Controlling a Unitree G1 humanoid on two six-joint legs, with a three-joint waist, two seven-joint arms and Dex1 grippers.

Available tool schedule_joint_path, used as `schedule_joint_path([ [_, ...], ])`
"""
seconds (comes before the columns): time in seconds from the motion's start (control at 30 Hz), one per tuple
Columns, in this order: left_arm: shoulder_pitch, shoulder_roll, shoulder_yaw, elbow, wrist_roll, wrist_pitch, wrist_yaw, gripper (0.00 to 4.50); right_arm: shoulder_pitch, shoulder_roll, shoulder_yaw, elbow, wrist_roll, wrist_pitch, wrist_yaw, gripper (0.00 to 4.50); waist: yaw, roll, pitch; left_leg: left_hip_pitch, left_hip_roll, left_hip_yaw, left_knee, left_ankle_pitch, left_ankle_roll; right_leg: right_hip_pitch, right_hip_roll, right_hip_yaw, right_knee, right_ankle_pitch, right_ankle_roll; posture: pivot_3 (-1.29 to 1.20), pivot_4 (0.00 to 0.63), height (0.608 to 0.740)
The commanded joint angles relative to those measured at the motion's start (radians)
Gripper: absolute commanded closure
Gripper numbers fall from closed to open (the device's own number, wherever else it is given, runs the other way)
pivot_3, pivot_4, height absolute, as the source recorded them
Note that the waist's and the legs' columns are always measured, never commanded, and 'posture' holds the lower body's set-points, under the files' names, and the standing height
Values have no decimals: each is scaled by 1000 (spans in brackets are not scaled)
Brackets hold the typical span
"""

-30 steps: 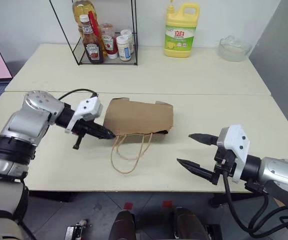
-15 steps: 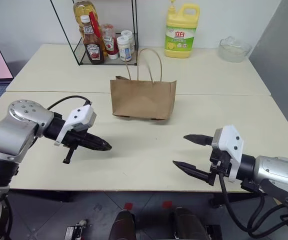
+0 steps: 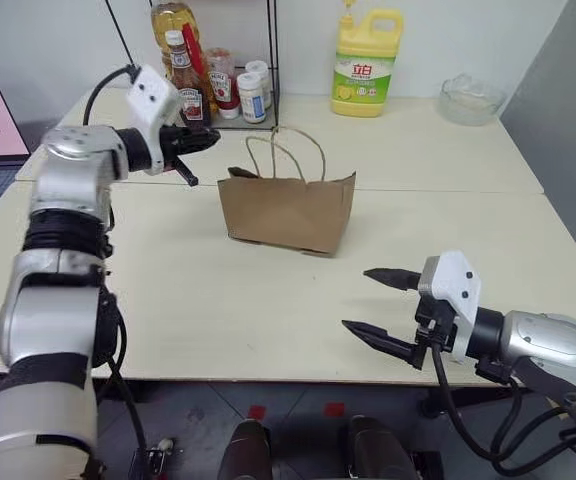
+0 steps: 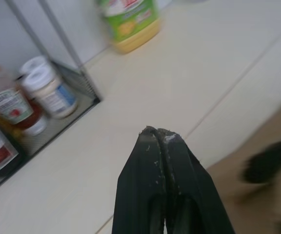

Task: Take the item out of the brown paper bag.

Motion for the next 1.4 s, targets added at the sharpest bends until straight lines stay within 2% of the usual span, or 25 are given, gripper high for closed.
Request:
schedule_joint_path([
  [0.03, -79, -43, -12, 140, 89, -126, 120, 4464, -20, 4, -3, -15, 15, -11, -26, 375, 1, 0, 0, 0, 0, 0, 0, 0, 0, 0, 0, 0, 0, 0, 0, 0, 150, 740],
  [0.2, -111, -123, 4, 224, 129, -188, 108, 4464, -32, 0, 0, -21, 35, 1, -52, 375, 1, 0, 0, -1, 0, 0, 0, 0, 0, 0, 0, 0, 0, 0, 0, 0, 150, 740],
  [0.37, -117, -153, 26, 238, 127, -183, -54, 4464, -25, -21, -25, -36, 69, 17, -70, 375, 0, 0, 0, -1, 0, 0, 0, 2, -3, 0, 0, 0, 0, 0, 0, 0, 150, 740],
  [0.47, -99, -114, -9, 230, 149, -176, -294, 4464, 2, -45, -53, -54, 124, 35, -75, 375, -1, 0, 0, -1, 0, 0, 0, 2, -3, 0, 0, 0, 0, 0, 0, 0, 150, 740],
  [0.6, -64, -54, -56, 214, 198, -216, -500, 4464, 15, -75, -69, -59, 173, 38, -81, 375, -5, 0, 0, -1, 0, 0, 0, 2, -3, 0, 0, 0, 0, 0, 0, 0, 150, 740],
  [0.87, 17, 4, -112, 150, 242, -336, -720, 4464, 25, -115, -67, -50, 204, 18, -71, 375, -8, 0, 0, -1, 0, 0, 0, 0, 0, 0, 0, 0, 1, 0, 0, 0, 150, 740],
  [1.03, 89, 17, -170, 35, 146, -335, -764, 4464, 39, -126, -62, -50, 199, 5, -62, 375, -7, 0, 0, -1, 0, 0, 0, 0, 0, 0, 0, 0, 1, 0, 0, 0, 150, 740],
  [1.23, 240, 117, -304, -227, -36, -255, -764, 4464, 54, -131, -46, -51, 183, -9, -58, 375, -8, 0, 0, 0, 1, 0, 0, 0, 0, 0, 0, 0, 1, 0, 0, 0, 150, 740],
  [1.4, 275, 151, -265, -329, -97, -175, -764, 4464, 56, -134, -35, -48, 164, -22, -53, 375, -5, 0, 0, 0, 0, 0, 1, 1, 0, 0, 0, 0, 2, 0, 0, 0, 150, 740],
])
